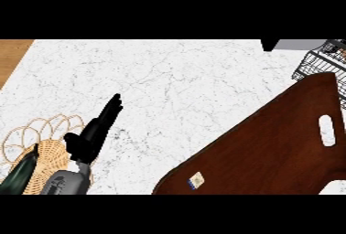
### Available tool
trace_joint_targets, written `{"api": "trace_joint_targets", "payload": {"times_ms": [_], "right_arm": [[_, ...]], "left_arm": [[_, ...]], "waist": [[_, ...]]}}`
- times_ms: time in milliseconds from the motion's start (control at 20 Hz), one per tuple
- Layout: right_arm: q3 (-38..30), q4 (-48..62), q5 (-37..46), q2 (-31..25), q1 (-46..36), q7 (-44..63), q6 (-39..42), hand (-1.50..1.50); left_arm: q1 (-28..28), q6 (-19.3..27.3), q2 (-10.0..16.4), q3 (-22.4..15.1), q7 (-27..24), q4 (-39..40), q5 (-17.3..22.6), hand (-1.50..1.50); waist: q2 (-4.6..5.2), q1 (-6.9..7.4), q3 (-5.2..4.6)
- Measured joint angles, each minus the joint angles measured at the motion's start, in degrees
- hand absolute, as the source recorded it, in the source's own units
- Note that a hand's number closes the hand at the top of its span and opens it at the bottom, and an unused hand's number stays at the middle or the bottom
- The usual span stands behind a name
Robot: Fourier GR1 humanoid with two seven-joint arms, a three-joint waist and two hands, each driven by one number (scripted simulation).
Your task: Pick the lemon from the tray and place it in the tiered basket
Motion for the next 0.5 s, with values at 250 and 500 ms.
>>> {"api": "trace_joint_targets", "payload": {"times_ms": [250, 500], "right_arm": [[6.6, 5.7, 3.4, 2.2, -11.6, 2.6, -1.2, 1.5], [11.8, 12.0, 7.7, 6.3, -20.6, 2.4, -2.5, 1.5]], "left_arm": [[-1.2, -0.8, -0.1, 0.3, 0.1, 0.6, -0.2, 0.0], [-2.0, -0.9, -0.9, 0.3, 0.2, 1.5, -0.5, 0.0]], "waist": [[0.25, 0.95, -0.01], [0.44, 1.26, 0.0]]}}
